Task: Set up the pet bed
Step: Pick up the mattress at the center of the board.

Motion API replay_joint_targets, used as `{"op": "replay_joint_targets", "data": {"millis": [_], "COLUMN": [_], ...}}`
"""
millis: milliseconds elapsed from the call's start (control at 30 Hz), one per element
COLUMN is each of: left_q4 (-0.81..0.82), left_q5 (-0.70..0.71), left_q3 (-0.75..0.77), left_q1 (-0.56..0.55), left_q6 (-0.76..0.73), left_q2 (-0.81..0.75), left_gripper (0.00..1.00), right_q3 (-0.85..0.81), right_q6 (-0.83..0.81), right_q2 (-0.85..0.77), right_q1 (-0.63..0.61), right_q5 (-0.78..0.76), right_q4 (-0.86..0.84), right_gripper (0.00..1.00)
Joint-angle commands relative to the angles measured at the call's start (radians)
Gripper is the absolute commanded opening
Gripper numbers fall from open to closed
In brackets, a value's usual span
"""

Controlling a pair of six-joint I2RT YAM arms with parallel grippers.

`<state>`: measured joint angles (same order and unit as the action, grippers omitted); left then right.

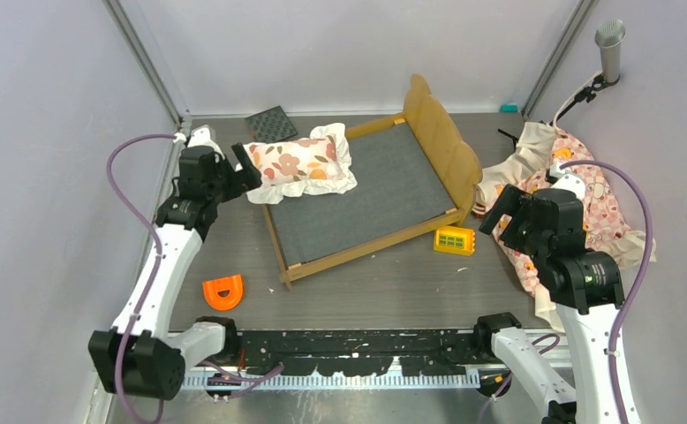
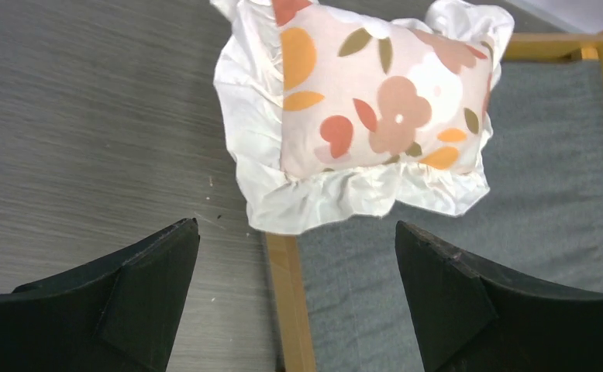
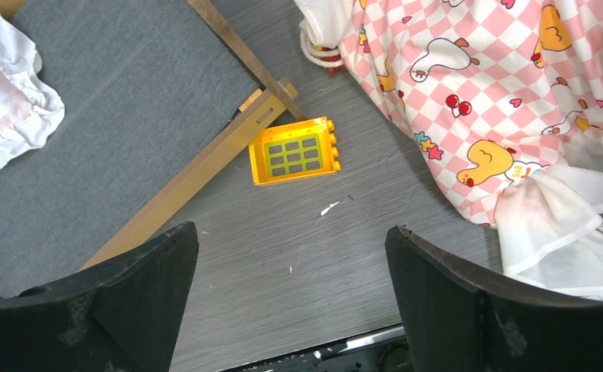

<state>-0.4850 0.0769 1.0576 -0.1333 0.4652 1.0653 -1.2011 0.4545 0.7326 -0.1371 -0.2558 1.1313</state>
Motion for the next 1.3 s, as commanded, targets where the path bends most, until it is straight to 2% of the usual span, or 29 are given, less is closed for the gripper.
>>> {"op": "replay_joint_targets", "data": {"millis": [0, 133, 267, 467, 533, 600, 700, 833, 933, 1100, 1267], "left_q4": [0.226, 0.418, 0.539, 0.594, 0.604, 0.611, 0.601, 0.605, 0.576, 0.443, 0.207], "left_q5": [-0.101, -0.299, -0.404, -0.404, -0.411, -0.415, -0.414, -0.42, -0.411, -0.342, -0.203], "left_q3": [-0.078, -0.18, -0.199, -0.208, -0.203, -0.197, -0.184, -0.177, -0.159, -0.054, 0.212], "left_q1": [0.099, 0.244, 0.258, 0.258, 0.258, 0.258, 0.258, 0.258, 0.258, 0.258, 0.258], "left_q6": [0.087, 0.224, 0.26, 0.287, 0.294, 0.3, 0.309, 0.317, 0.316, 0.313, 0.224], "left_q2": [0.043, 0.104, 0.2, 0.279, 0.304, 0.324, 0.348, 0.36, 0.365, 0.336, 0.349], "left_gripper": [0.99, 0.95, 0.86, 0.76, 0.69, 0.57, 0.38, 0.22, 0.03, 0.0, 0.0], "right_q3": [-0.006, -0.007, 0.004, 0.003, 0.005, 0.005, 0.0, -0.01, -0.01, -0.004, -0.006], "right_q6": [0.014, 0.015, 0.013, 0.016, 0.016, 0.012, 0.001, -0.007, -0.006, -0.004, -0.007], "right_q2": [-0.017, -0.022, -0.028, -0.042, -0.042, -0.04, -0.037, -0.036, -0.038, -0.038, -0.038], "right_q1": [0.001, 0.001, 0.001, 0.002, 0.001, 0.001, 0.001, 0.001, 0.001, 0.001, 0.001], "right_q5": [0.039, 0.043, 0.04, 0.041, 0.04, 0.039, 0.023, 0.012, 0.013, 0.017, 0.02], "right_q4": [-0.006, 0.005, 0.01, 0.014, 0.014, 0.014, 0.017, 0.02, 0.019, 0.019, 0.019], "right_gripper": [0.95, 0.95, 0.94, 0.94, 0.94, 0.94, 0.93, 0.94, 0.93, 0.93, 0.93]}}
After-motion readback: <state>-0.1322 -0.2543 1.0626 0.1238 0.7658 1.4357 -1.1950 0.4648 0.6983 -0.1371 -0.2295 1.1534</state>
